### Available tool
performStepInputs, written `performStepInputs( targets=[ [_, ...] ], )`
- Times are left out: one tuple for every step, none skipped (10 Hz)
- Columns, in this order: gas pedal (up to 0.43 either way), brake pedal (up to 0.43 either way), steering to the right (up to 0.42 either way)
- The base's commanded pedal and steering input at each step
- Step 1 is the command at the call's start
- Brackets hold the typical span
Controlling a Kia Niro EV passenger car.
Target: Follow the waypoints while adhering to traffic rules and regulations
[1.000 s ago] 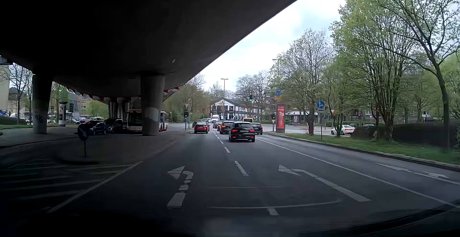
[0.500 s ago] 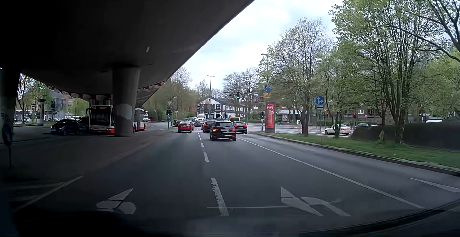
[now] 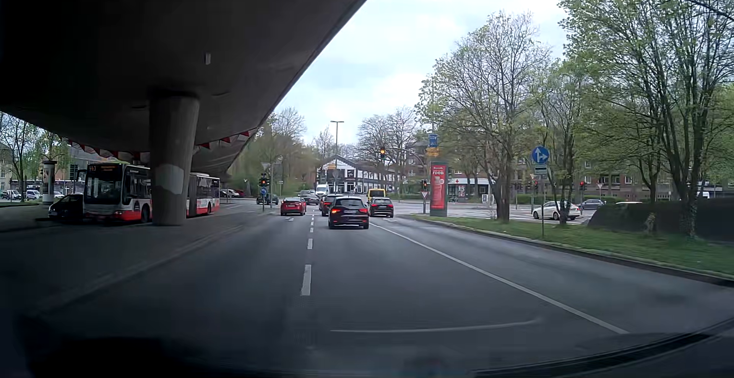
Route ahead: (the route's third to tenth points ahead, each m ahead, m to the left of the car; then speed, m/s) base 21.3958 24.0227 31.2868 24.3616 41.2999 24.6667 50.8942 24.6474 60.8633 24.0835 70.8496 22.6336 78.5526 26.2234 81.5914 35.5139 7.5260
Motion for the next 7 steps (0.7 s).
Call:
performStepInputs(
  targets=[
    [0.220, 0.000, -0.043],
    [0.220, 0.000, -0.044],
    [0.157, 0.000, -0.044],
    [0.130, 0.000, -0.044],
    [0.110, 0.000, -0.042],
    [0.110, 0.000, -0.037],
    [0.098, 0.000, -0.034]
  ],
)
